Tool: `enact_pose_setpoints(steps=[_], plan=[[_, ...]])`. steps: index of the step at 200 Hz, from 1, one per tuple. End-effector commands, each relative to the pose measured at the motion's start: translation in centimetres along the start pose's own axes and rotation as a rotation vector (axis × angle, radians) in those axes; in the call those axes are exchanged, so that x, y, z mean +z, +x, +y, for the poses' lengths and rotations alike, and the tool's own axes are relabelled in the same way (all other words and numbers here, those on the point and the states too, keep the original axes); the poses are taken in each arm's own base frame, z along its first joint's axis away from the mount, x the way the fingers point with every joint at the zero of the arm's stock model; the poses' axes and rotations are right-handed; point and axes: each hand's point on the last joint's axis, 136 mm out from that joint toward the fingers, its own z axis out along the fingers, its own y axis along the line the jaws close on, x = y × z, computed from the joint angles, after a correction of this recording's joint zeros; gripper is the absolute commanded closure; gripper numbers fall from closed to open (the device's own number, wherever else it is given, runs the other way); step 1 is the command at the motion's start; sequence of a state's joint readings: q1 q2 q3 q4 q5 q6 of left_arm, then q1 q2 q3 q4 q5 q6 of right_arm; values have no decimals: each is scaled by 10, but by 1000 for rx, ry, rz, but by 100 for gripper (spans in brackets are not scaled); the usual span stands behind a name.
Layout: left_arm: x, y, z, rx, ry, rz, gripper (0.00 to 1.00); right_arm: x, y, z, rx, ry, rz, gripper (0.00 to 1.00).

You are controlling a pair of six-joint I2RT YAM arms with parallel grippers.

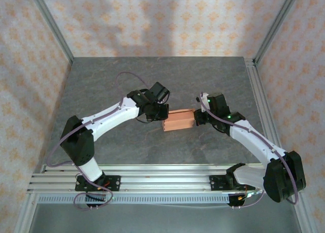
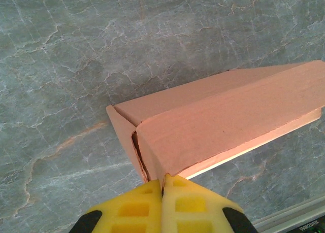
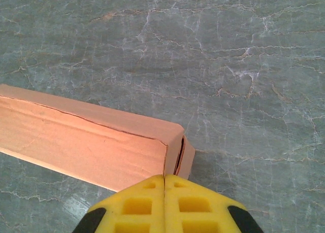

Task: Fold the paper box

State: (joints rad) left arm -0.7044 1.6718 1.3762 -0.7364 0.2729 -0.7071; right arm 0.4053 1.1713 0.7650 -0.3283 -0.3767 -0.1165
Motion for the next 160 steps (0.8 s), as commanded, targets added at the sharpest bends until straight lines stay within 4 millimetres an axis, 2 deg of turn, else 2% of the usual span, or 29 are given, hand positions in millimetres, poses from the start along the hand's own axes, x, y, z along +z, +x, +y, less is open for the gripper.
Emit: enact_pose_setpoints(steps=[1,73,105,116,129,141,149,160], plan=[[11,5,12,12,-41,6,100,2,4,1,-18,4,4,100],[35,15,24,29,-85,49,100,16,22,-5,-3,18,49,100],[40,18,28,39,-105,61,100,8,15,1,-13,-11,24,100],[41,19,29,40,-107,64,100,-3,8,7,-41,-29,-10,86],[42,19,30,39,-109,65,100,-15,0,9,-72,-27,-51,59],[43,21,31,39,-109,69,100,-25,-8,11,-85,-24,-99,42],[44,21,32,39,-113,71,100,-30,-13,13,-88,-31,-130,35],[44,21,33,41,-118,71,100,-34,-22,15,-59,-37,-175,34]])
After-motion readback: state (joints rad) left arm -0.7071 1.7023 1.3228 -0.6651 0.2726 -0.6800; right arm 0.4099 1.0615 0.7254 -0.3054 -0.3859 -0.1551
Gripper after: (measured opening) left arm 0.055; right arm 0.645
